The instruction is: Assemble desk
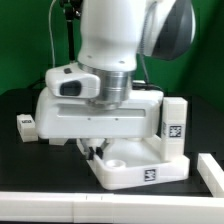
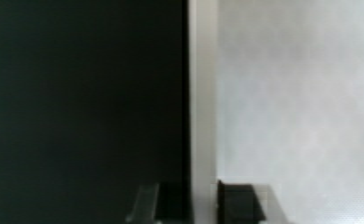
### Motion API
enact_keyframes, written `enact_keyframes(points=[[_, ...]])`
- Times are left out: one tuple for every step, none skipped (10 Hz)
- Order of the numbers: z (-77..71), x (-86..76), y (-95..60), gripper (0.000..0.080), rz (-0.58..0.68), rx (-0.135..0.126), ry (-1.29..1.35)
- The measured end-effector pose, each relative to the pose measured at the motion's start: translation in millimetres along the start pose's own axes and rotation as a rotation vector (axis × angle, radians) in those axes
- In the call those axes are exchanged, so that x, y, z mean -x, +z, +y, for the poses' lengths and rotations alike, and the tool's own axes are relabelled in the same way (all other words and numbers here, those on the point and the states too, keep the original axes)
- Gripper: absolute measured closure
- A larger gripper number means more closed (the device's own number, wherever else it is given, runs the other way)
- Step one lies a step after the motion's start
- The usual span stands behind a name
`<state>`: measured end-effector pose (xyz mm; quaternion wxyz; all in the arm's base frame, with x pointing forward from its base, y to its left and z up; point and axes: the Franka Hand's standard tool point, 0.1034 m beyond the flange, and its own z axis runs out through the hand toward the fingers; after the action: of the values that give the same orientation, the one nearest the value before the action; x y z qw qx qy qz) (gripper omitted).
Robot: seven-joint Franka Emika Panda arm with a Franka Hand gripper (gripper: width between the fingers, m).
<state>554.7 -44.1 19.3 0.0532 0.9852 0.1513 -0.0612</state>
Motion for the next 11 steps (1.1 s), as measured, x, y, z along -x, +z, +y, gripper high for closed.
enact_keyframes(points=[[-1.8, -12.8, -2.0, 0.0732, 0.006, 0.015, -0.069], [-2.9, -18.4, -3.3, 0.0732, 0.014, 0.019, -0.125], [-1.0, -17.5, -3.0, 0.0732, 0.012, 0.022, -0.178], [1.0, -16.8, -2.8, 0.0733, 0.008, 0.027, -0.243], [1.6, -16.7, -2.8, 0.0733, 0.007, 0.029, -0.275], [3.5, -16.0, -2.7, 0.0733, 0.002, 0.035, -0.357], [4.9, -15.6, -2.7, 0.0733, -0.004, 0.042, -0.426], [1.8, -19.8, -4.0, 0.0733, -0.009, 0.058, -0.506], [-5.1, -29.8, -5.9, 0.0735, -0.012, 0.072, -0.591], [-10.1, -39.8, -7.9, 0.0735, -0.011, 0.081, -0.718], [-11.1, -41.3, -8.1, 0.0736, -0.012, 0.084, -0.797]])
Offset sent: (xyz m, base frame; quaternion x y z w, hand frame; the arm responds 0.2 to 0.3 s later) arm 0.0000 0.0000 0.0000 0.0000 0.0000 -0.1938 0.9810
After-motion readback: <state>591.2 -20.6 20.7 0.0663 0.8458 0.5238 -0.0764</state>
